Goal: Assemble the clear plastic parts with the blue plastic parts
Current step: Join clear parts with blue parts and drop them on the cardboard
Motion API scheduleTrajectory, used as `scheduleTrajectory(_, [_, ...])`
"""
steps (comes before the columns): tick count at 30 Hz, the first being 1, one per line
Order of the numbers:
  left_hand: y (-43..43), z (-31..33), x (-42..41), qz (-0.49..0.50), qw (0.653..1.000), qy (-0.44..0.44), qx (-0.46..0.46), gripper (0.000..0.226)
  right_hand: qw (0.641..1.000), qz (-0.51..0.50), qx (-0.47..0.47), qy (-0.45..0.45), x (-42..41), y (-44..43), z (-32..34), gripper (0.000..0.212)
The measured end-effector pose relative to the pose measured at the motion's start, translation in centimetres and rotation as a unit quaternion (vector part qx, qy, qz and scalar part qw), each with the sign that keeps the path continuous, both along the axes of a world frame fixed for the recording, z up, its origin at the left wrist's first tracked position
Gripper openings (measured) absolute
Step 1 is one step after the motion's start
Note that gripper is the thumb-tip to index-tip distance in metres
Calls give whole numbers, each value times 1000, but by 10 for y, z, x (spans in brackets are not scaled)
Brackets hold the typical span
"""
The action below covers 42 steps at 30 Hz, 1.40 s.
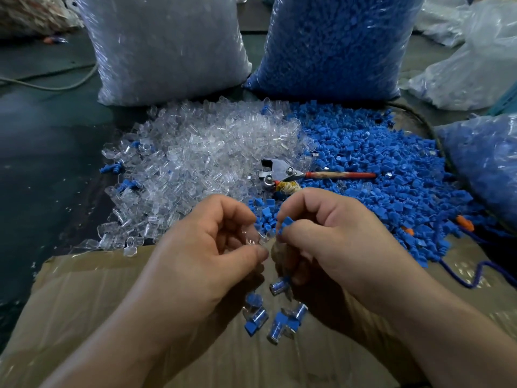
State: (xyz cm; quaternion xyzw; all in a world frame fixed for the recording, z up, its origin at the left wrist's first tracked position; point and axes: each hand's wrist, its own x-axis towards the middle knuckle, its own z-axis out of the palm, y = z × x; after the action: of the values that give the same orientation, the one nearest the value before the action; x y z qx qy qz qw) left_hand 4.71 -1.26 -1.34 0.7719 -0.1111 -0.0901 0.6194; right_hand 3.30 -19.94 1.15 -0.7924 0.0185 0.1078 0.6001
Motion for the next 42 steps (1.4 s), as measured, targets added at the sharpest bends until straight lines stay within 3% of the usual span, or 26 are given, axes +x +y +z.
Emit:
scheduleTrajectory(3, [-5, 0, -4, 27, 998, -38, 44, 35, 997, 9, 74, -17, -1, 5, -1, 11])
scheduleTrajectory(7, [-9, 4, -5, 72, 986, -103, 109, 33, 991, 23, -21, -132, -3, 11, -6, 10])
scheduleTrajectory(12, [-10, 8, -9, 109, 974, -146, 131, 35, 976, -1, -25, -215, -3, 15, -10, 17])
scheduleTrajectory(18, [-10, 8, -9, 128, 961, -180, 164, 35, 973, -9, 15, -230, -2, 17, -10, 11])
scheduleTrajectory(27, [-9, 4, -7, 173, 939, -225, 195, 41, 952, 30, -82, -294, -2, 19, -6, 17])
scheduleTrajectory(35, [-9, 4, -9, 134, 963, -201, 119, 38, 926, -8, -151, -346, -6, 17, -6, 5])
scheduleTrajectory(38, [-9, 4, -10, 74, 984, -157, 48, 38, 910, 24, -176, -376, -2, 12, -5, 10])
scheduleTrajectory(42, [-6, 4, -3, 74, 986, -138, 56, 26, 890, 64, -221, -392, 0, 9, -4, 21])
